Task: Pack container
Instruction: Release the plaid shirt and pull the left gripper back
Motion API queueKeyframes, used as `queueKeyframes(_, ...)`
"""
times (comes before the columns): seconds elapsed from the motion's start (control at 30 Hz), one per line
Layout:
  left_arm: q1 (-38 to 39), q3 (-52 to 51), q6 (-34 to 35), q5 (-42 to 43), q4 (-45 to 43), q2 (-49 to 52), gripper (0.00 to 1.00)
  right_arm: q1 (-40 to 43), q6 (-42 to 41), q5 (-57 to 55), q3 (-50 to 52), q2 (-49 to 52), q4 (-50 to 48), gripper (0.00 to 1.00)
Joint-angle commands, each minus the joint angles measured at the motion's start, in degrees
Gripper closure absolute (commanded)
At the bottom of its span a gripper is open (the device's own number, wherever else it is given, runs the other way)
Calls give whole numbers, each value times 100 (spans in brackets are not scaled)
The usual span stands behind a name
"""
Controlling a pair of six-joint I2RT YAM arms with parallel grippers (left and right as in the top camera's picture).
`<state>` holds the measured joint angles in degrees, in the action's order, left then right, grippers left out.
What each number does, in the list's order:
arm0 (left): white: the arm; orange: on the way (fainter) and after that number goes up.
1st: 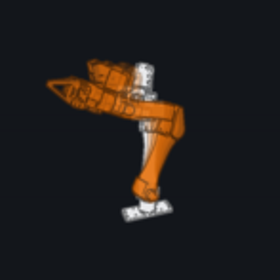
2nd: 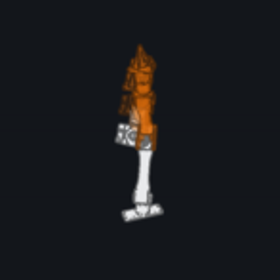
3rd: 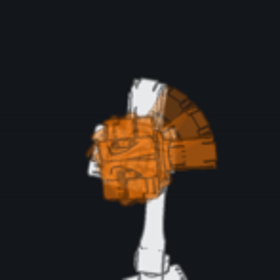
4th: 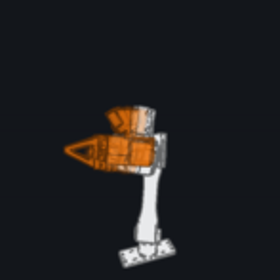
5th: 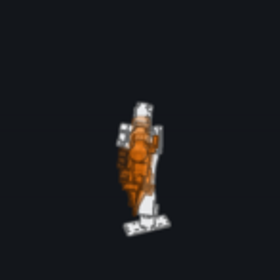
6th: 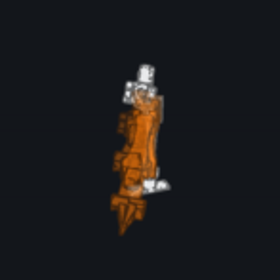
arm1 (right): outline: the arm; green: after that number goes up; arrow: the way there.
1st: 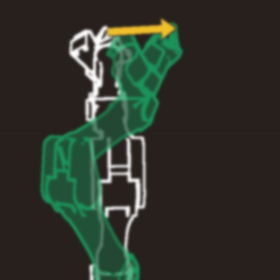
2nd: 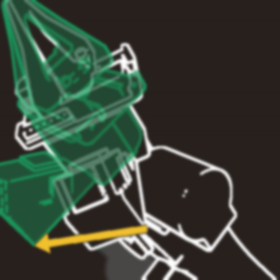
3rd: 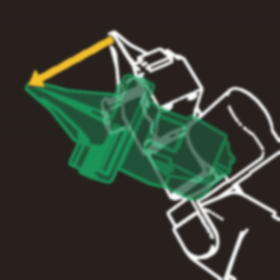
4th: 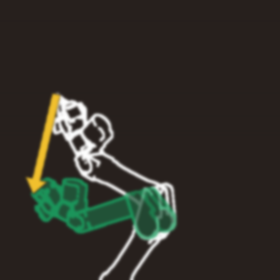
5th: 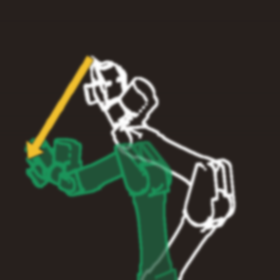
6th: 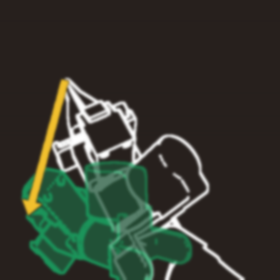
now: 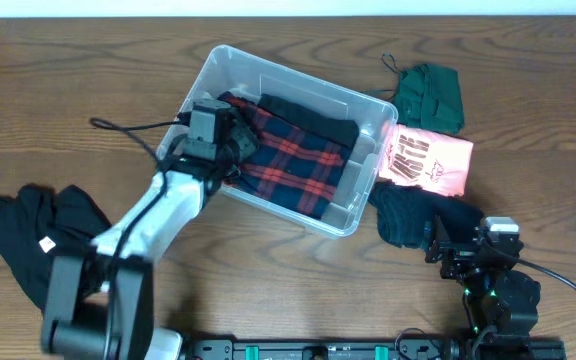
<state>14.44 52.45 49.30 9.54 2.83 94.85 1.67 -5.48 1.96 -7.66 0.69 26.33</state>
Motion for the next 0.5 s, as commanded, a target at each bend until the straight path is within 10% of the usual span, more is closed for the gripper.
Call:
queueKeyframes(0.0, -109, -210, 199, 199, 42, 505, 43, 13, -50, 42, 17, -31, 7, 1)
queueKeyframes(0.27, -715, 125, -39, 1176, -57, 0, 43, 13, -50, 42, 17, -31, 7, 1)
queueKeyframes(0.47, -942, 501, -39, 1797, -35, -1303, 21, 13, -50, 42, 17, -31, 7, 1)
